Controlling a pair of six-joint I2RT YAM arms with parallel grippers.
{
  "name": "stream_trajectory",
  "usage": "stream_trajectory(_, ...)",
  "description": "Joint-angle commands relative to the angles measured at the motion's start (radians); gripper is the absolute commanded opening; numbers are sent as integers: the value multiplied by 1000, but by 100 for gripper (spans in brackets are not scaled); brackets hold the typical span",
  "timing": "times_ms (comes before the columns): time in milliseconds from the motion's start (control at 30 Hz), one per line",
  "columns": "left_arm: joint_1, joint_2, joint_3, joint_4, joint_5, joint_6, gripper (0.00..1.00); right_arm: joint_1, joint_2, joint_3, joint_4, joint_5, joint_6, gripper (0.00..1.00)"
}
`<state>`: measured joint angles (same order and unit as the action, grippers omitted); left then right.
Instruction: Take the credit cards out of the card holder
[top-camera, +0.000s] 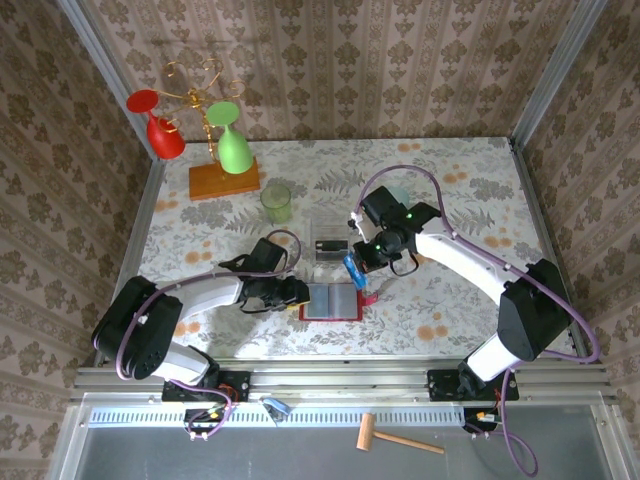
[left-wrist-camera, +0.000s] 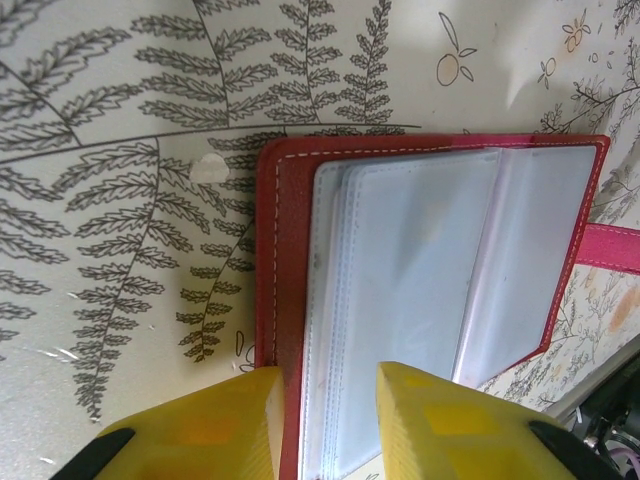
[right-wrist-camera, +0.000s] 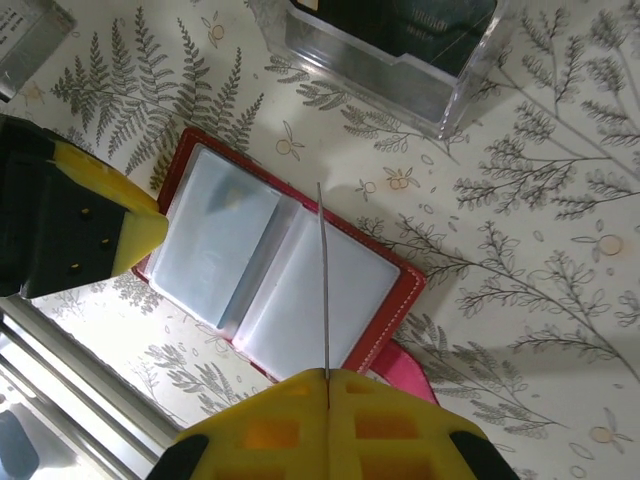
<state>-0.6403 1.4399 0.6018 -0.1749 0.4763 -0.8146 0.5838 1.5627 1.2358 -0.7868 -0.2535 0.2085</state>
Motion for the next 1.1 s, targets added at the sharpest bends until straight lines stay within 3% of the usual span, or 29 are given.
stream_trajectory(0, -6, 14, -13, 24, 22, -16, 30, -7, 26, 44, -61, 56, -64, 0)
stream_trajectory(267, -9, -1, -14, 23, 14, -24, 30, -7, 65, 97, -79, 73, -208, 0)
stream_trajectory(600, -6, -51, -8, -11, -11, -24, 30, -8, 77, 136, -85, 63, -585, 0)
stream_trajectory(1067, 62, -184, -71, -88, -36, -12, 30, -20, 366, 520, -332, 55, -860, 0)
